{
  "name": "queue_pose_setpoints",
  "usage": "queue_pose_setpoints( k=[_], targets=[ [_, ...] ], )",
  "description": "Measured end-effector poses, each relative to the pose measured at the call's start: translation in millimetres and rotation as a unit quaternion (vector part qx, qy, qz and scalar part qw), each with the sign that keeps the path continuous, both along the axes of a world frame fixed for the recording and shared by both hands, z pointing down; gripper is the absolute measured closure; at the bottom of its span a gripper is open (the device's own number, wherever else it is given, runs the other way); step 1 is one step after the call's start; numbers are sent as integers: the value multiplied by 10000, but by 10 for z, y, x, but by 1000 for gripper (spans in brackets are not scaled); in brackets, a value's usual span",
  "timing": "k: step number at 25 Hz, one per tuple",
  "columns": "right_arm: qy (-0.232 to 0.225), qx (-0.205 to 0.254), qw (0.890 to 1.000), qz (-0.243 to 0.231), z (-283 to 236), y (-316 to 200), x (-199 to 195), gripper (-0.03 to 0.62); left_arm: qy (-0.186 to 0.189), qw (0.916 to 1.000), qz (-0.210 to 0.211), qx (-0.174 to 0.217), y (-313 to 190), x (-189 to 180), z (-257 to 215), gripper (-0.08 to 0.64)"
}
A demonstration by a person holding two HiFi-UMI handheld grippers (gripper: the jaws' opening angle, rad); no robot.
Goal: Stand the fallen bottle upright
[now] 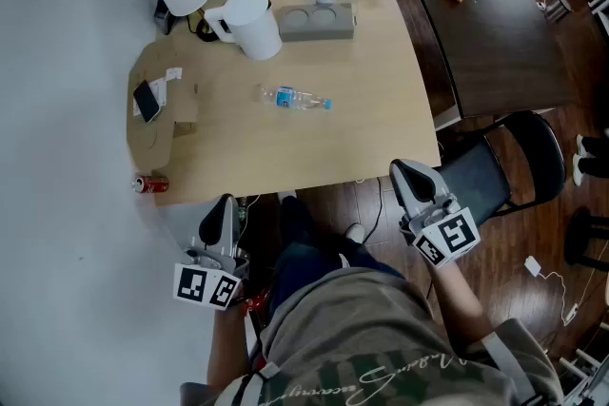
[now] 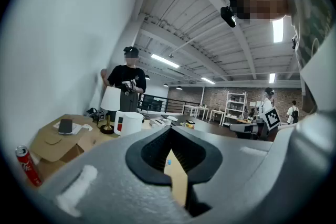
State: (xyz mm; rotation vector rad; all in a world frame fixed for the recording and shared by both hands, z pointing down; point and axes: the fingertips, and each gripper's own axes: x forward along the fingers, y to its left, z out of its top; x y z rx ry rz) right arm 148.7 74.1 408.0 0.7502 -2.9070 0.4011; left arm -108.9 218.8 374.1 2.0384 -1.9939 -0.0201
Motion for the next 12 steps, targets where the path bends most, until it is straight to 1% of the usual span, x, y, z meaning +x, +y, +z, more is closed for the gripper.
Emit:
queue_pose_setpoints(
  k=[4,7,10,12],
  targets=[
    [-9,196,9989,425,-41,-269,-126,588,-54,9998,150,81,-425,-339,-9,557],
    [-32,273,9977,617,-122,-457,-289,588,-115,9992,354,108,-785,-607,-26,555],
    [78,284,9962,816,-167,-673,-484,588,-153,9975,690,78,-1117,-827,-2,555],
    [288,536,9953,754,-215,-753,-674,588,-27,9952,975,86,-1278,-931,31,557]
  ],
)
